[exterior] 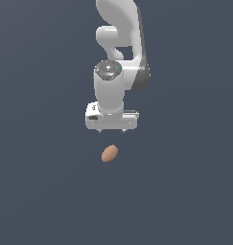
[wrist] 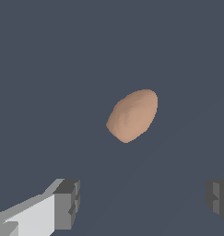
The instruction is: Pick up the object and move it to a goal position.
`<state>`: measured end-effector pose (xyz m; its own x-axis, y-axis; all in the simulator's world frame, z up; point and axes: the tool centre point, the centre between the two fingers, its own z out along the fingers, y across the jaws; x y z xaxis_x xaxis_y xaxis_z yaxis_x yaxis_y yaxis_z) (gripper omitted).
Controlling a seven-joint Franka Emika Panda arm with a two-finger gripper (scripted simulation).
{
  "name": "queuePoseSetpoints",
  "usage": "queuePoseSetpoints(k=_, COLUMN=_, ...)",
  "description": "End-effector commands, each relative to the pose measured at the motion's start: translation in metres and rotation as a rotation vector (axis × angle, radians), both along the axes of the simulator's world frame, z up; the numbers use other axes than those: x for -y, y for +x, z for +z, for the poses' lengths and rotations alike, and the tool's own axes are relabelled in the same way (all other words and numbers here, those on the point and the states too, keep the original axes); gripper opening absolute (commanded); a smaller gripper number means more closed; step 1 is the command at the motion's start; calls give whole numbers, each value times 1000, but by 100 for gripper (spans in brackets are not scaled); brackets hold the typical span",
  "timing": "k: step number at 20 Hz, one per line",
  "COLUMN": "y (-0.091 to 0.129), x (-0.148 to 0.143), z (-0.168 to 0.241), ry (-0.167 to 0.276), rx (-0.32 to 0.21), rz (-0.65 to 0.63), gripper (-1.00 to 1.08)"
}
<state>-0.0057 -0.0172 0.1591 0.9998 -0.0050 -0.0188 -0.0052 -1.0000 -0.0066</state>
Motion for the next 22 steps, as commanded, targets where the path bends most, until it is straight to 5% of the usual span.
queuePoseSetpoints(k=1, y=0, x=0, z=1, ry=1, rx=0, rz=6, gripper=100)
queuePoseSetpoints(k=12, y=6, x=1, z=-6, ry=1, rx=1, rz=-70, gripper=100)
queuePoseSetpoints(k=22, y=22, x=6, z=-26, ry=-1, rx=4, rz=-290, gripper=100)
